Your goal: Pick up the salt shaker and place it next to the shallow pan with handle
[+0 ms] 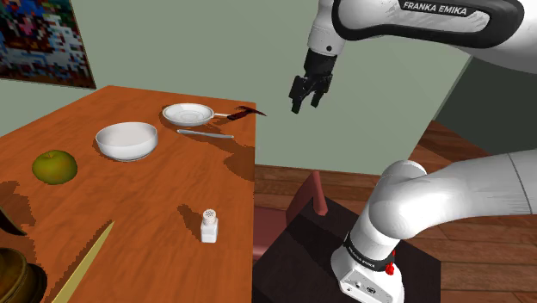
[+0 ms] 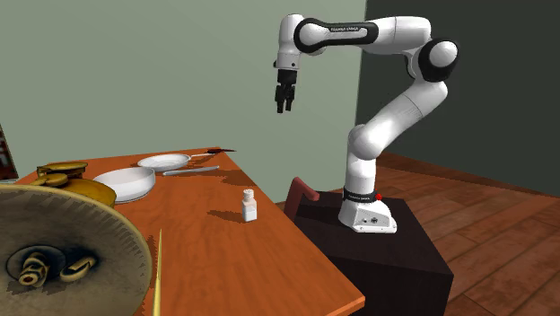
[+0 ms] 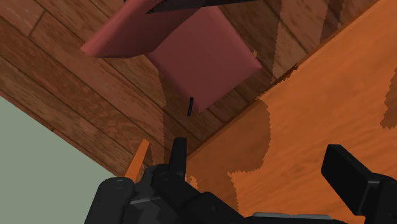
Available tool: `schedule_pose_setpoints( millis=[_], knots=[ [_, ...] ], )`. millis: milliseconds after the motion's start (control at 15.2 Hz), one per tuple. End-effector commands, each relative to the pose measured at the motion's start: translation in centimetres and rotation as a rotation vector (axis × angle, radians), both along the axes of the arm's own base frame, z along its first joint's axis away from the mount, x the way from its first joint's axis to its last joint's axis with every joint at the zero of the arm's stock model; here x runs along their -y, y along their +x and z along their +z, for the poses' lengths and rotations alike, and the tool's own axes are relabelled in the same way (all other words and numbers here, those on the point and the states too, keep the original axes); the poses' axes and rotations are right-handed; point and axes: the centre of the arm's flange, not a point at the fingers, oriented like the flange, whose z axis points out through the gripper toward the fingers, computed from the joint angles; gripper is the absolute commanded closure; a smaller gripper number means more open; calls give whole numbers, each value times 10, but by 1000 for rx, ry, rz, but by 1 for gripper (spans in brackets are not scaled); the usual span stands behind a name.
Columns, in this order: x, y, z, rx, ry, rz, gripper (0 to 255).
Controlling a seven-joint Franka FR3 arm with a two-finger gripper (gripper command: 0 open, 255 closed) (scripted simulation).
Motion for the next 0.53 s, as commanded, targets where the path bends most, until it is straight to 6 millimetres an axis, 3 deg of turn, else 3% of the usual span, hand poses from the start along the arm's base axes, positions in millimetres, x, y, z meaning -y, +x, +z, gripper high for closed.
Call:
schedule_pose_setpoints(
  millis=[0,462],
  knots=[
    [0,0,0,0,0,0,0],
    [-78,16,-45,-20,9,15,0]
  ],
)
